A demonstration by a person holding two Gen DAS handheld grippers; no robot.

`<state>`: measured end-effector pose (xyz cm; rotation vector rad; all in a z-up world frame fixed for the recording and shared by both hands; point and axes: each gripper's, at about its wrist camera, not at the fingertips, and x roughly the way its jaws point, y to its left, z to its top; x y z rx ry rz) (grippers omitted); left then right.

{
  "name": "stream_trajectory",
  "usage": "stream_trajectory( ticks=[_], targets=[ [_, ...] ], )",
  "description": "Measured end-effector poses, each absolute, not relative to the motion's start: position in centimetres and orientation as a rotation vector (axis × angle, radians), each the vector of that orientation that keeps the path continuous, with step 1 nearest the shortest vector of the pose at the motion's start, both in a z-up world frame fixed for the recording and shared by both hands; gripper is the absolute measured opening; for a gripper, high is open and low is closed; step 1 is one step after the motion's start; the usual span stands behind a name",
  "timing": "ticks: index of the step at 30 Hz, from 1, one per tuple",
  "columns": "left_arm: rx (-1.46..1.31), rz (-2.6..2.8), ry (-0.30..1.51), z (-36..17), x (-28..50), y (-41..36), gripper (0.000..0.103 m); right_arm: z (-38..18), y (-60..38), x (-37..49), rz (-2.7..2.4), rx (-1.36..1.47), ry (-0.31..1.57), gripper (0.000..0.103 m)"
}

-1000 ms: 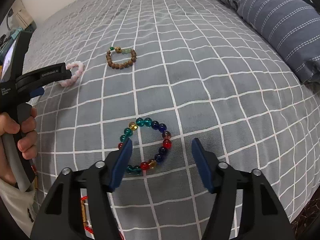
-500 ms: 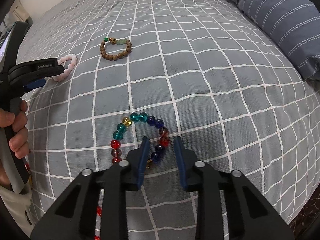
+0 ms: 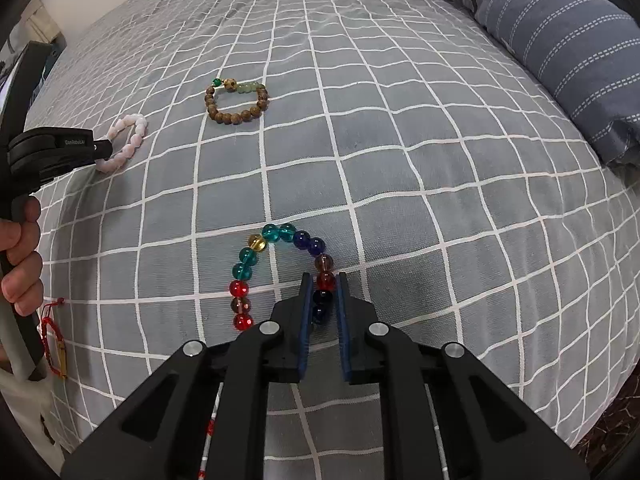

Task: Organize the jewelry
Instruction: 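Grasp the pink-white bead bracelet with the left tool while the right tool grasps the multicolour bracelet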

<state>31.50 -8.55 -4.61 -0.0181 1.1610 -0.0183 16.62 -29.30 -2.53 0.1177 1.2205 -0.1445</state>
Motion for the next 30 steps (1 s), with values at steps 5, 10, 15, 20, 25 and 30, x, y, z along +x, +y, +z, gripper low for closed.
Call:
stream_trajectory(
  ticks=[5,10,15,20,25,30],
  targets=[
    [-0.025,-0.029,1.155,-4.0,31.1,-8.2,0.010,-1.9,-28.9,16.6,-0.140,0.110,1.206,0.009],
    [-0.030,-0.040,1.141,-3.0,30.6,-8.1,0.010,-1.1,-28.6,16.4,-0.135,0.107,1.192,0.009],
    [-0.029,-0.058,1.125,-2.1,30.0,-8.1,0.010,-0.5,-28.2,16.2,-0.129,0.105,1.178,0.009],
    [-0.028,-0.075,1.111,-1.3,29.4,-8.2,0.010,0.4,-27.7,16.0,-0.123,0.094,1.160,0.009],
    [-0.027,-0.090,1.098,-0.4,28.7,-8.2,0.010,1.2,-27.2,15.8,-0.111,0.089,1.143,0.009],
    [-0.044,-0.112,1.089,0.4,28.2,-7.9,0.010,1.9,-26.7,15.7,-0.102,0.081,1.123,0.009]
  ],
)
